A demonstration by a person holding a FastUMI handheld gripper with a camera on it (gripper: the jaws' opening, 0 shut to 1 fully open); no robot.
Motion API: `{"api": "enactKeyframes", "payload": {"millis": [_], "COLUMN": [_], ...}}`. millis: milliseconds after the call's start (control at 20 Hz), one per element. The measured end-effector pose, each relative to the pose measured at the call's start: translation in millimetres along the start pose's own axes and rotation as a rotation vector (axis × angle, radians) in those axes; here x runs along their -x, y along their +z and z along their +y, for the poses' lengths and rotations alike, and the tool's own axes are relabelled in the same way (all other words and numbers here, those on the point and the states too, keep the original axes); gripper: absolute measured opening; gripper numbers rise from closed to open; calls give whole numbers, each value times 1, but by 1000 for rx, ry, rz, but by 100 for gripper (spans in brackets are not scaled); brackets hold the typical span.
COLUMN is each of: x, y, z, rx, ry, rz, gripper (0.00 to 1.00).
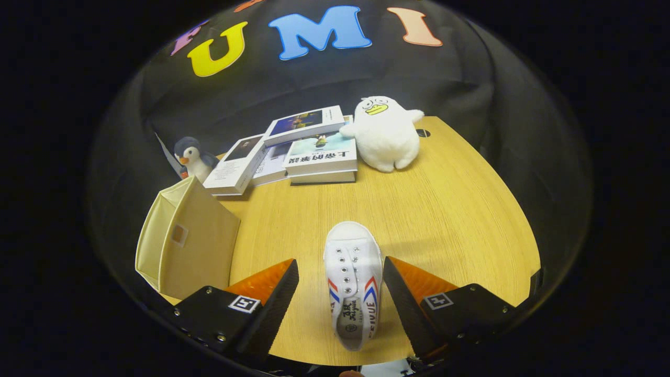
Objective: Open the storage box then place both shoes into the box .Put the left shoe in first, then the right shoe, with the right side of both shoes facing outward in a uniform manner.
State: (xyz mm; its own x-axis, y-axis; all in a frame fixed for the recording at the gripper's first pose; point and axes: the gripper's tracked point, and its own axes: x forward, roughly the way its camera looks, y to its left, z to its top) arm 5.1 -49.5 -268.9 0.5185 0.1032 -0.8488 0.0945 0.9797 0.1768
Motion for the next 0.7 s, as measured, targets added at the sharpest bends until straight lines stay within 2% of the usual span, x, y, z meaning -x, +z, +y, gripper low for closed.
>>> {"api": "enactKeyframes", "payload": {"millis": [350, 700], "x": [-23, -45], "y": [-34, -58], "z": [-37, -47], "rx": [-29, -47], "ry": [-53, -76], "rz": [103, 188], "gripper": [98, 98]}}
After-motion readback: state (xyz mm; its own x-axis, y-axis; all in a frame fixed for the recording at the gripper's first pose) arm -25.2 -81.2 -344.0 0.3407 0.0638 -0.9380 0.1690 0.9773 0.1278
